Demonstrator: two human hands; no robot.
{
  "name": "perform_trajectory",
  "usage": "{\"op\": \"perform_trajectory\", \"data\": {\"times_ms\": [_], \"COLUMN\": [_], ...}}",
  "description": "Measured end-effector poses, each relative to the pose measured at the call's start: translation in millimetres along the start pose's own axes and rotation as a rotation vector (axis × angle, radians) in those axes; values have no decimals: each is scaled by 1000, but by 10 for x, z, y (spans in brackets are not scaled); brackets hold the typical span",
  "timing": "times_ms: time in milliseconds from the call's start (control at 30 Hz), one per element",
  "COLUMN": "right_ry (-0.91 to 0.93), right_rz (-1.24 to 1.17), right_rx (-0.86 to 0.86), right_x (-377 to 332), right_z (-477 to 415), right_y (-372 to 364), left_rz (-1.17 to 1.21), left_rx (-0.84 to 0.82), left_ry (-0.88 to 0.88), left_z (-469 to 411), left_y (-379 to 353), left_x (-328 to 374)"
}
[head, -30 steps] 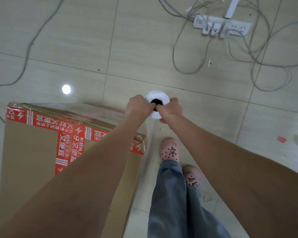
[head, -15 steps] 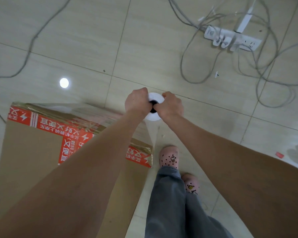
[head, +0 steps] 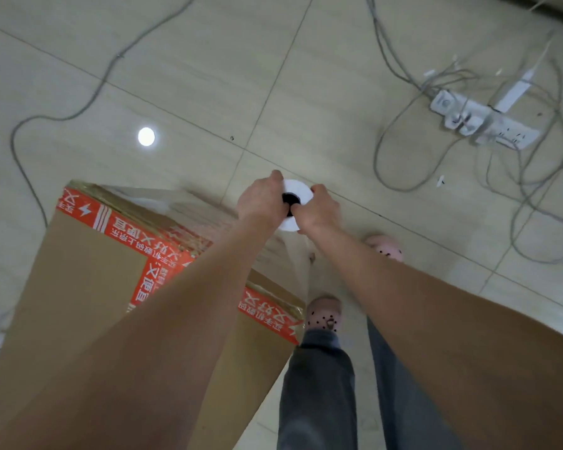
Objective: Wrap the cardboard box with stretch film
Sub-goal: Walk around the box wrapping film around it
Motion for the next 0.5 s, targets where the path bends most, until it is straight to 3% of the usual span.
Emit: {"op": "perform_trajectory", "data": {"times_ms": [167, 367, 500], "right_ry": [93, 183, 218], "right_rz": [252, 391, 311], "right_rx": [-81, -111, -117], "right_x": [-228, -516, -668], "right_z": [-130, -134, -150], "right_y": [4, -105, -224], "left_rz": [-127, 132, 359], "left_rx": [35, 15, 39], "left_ry": [-70, 172, 378], "left_z": [-119, -130, -106], "left_y": [89, 126, 71], "left_x": [108, -293, -606]}}
Point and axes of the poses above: each hand's wrist, its own z-axis away from the middle knuckle, its own y-axis out of the back of the hand, x = y × z, the point moved 8 cm from there along -z, towards the middle knuckle, and after that the axes turned 13 degrees about -z, right-handed, at the moved point
